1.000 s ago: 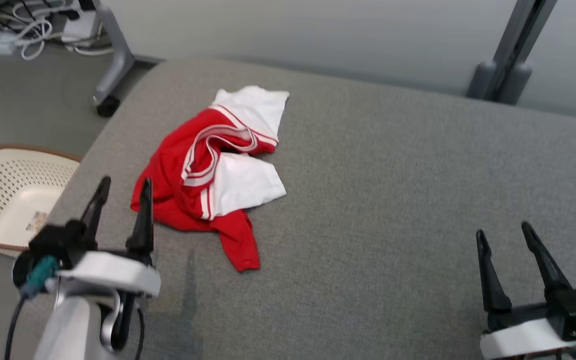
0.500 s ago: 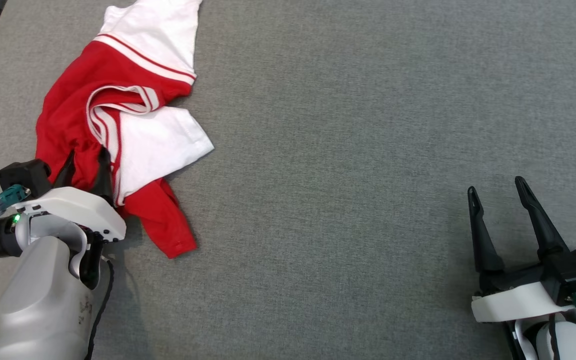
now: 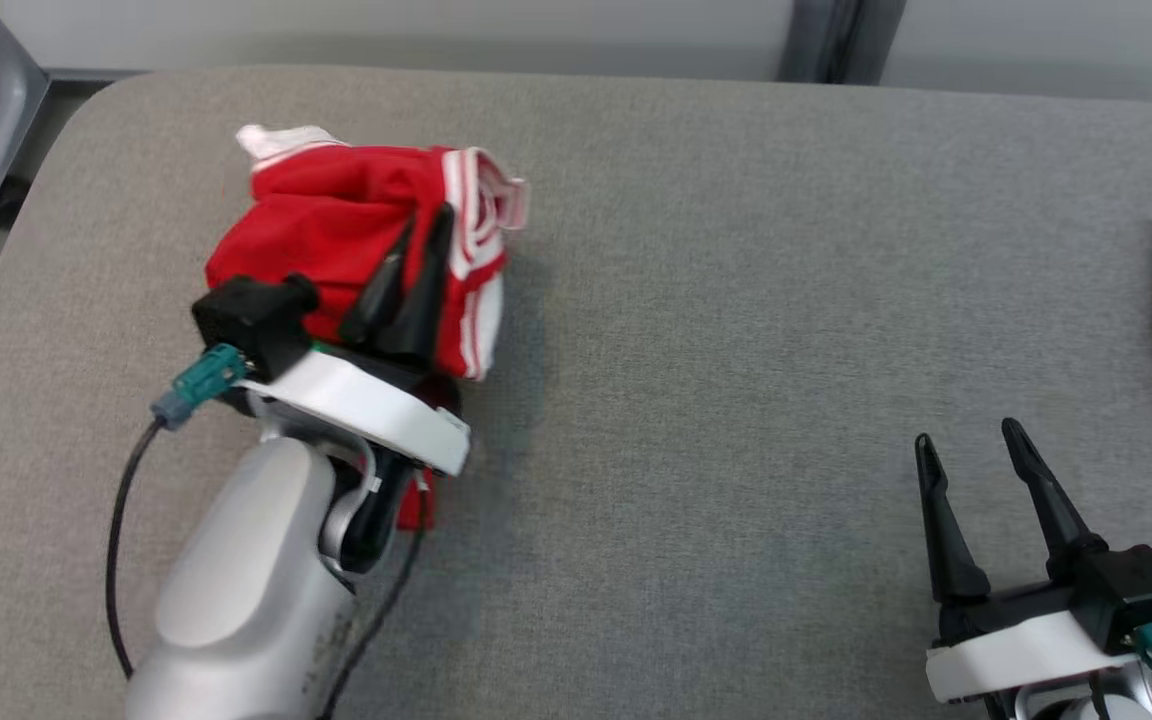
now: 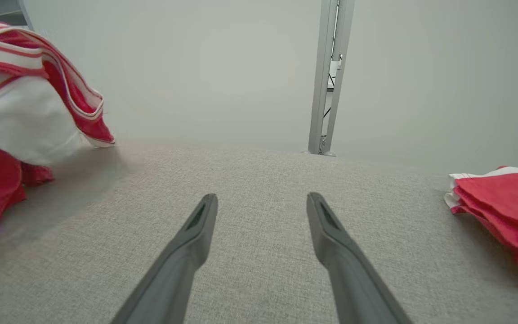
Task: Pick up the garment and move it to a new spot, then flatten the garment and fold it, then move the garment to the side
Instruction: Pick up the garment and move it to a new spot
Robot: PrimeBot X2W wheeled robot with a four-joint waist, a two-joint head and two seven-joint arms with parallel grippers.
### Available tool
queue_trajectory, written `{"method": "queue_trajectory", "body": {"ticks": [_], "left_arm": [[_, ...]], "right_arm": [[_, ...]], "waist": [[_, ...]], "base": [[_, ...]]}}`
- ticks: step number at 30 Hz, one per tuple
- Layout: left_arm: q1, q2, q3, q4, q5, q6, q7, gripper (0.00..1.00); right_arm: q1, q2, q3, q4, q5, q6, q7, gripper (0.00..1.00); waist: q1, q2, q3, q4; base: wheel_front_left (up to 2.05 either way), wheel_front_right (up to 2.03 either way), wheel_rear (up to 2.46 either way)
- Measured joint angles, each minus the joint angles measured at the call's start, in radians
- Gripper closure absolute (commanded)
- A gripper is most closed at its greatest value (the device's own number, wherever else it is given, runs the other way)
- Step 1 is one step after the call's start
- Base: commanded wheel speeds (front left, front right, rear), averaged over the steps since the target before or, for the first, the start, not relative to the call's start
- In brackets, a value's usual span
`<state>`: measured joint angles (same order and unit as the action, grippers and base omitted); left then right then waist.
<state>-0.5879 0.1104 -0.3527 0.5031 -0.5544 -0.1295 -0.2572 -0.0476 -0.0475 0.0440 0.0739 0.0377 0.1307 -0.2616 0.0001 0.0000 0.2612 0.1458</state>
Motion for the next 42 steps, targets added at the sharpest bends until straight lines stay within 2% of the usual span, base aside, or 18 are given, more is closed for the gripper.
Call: {"method": "queue_trajectory", "body": {"ticks": [4,5,7,10,13,17,21,24,25,26,27,28,30,32,34,38,39,42], "left_arm": [[0.061,-0.01,-0.098,-0.231,-0.052,0.0,0.054,1.0],[0.096,-0.022,-0.136,-0.34,-0.071,0.0,0.092,1.0],[0.123,-0.033,-0.174,-0.444,-0.081,0.012,0.131,1.0],[0.164,-0.049,-0.222,-0.574,-0.12,0.049,0.186,1.0],[0.196,-0.055,-0.247,-0.641,-0.159,0.097,0.228,1.0],[0.209,-0.052,-0.216,-0.562,-0.156,0.166,0.248,1.0],[0.212,-0.013,-0.129,-0.307,-0.169,0.206,0.219,1.0],[0.199,0.021,-0.087,-0.102,-0.162,0.213,0.171,1.0],[0.193,0.022,-0.077,-0.049,-0.174,0.198,0.158,1.0],[0.19,0.02,-0.074,-0.011,-0.179,0.182,0.142,0.88],[0.187,0.017,-0.073,0.019,-0.18,0.162,0.122,0.59],[0.185,0.008,-0.07,0.039,-0.193,0.137,0.103,0.0],[0.183,0.003,-0.072,0.06,-0.193,0.1,0.053,0.0],[0.185,0.025,-0.081,0.045,-0.134,0.089,0.012,0.0],[0.205,0.049,-0.079,-0.017,-0.049,0.11,-0.003,0.0],[0.371,0.04,0.007,-0.255,0.063,0.171,-0.005,0.0],[0.371,0.04,0.007,-0.255,0.063,0.171,-0.005,0.0],[0.535,0.05,0.081,-0.384,0.146,0.213,-0.004,0.0]], "right_arm": [[0.024,0.0,0.01,0.003,0.025,0.0,0.0,0.0],[0.036,-0.001,0.009,0.002,0.033,0.0,0.0,0.0],[0.042,-0.001,0.006,0.001,0.043,0.0,0.0,0.0],[0.046,-0.001,0.006,-0.002,0.053,0.0,0.0,0.0],[0.048,-0.001,0.004,-0.006,0.063,0.0,0.0,0.0],[0.044,-0.001,0.003,-0.011,0.078,0.0,0.0,0.0],[0.033,-0.001,0.013,-0.011,0.086,0.0,0.0,0.0],[0.029,-0.001,0.025,-0.008,0.09,0.0,0.0,0.0],[0.027,-0.001,0.025,-0.007,0.092,0.0,0.0,0.0],[0.025,0.0,0.025,-0.007,0.092,0.0,0.0,0.0],[0.026,-0.001,0.021,-0.006,0.092,0.0,0.0,0.0],[0.027,-0.001,0.016,-0.005,0.093,0.0,0.0,0.0],[0.032,-0.001,0.005,-0.002,0.092,0.0,0.0,0.0],[0.04,-0.001,-0.002,-0.001,0.085,0.0,0.0,0.0],[0.049,0.0,-0.012,-0.004,0.076,0.0,0.0,0.0],[0.094,0.0,-0.057,-0.021,0.06,0.0,0.0,0.0],[0.094,0.0,-0.057,-0.021,0.06,0.0,0.0,0.0],[0.127,-0.001,-0.081,-0.026,0.047,0.0,0.0,0.0]], "waist": [[0.0,0.0,-0.048,-0.043],[0.0,0.0,-0.063,-0.073],[0.0,0.0,-0.075,-0.104],[0.0,0.0,-0.083,-0.15],[0.0,0.0,-0.082,-0.193],[0.0,0.0,-0.058,-0.232],[0.0,0.0,-0.024,-0.253],[0.0,0.0,-0.007,-0.265],[0.0,0.0,-0.004,-0.267],[0.0,0.0,-0.002,-0.268],[0.0,0.0,-0.002,-0.265],[0.0,0.0,-0.004,-0.261],[0.0,0.0,-0.015,-0.251],[0.0,0.0,-0.03,-0.241],[0.0,0.0,-0.053,-0.23],[0.0,0.0,-0.111,-0.204],[0.0,0.0,-0.111,-0.204],[0.0,0.0,-0.159,-0.182]], "base": [[0.0,0.0,0.0],[0.0,0.0,0.0],[0.0,0.0,0.0],[0.0,0.0,0.0],[0.0,0.0,0.0],[0.0,0.0,0.0],[0.0,0.0,0.0],[0.0,0.0,0.0],[0.0,0.0,0.0],[0.0,0.0,0.0],[0.0,0.0,0.0],[0.0,0.0,0.0],[0.0,0.0,0.0],[0.0,0.0,0.0],[0.0,0.0,0.0],[0.0,0.0,0.0],[0.0,0.0,0.0],[0.0,0.0,0.0]]}}
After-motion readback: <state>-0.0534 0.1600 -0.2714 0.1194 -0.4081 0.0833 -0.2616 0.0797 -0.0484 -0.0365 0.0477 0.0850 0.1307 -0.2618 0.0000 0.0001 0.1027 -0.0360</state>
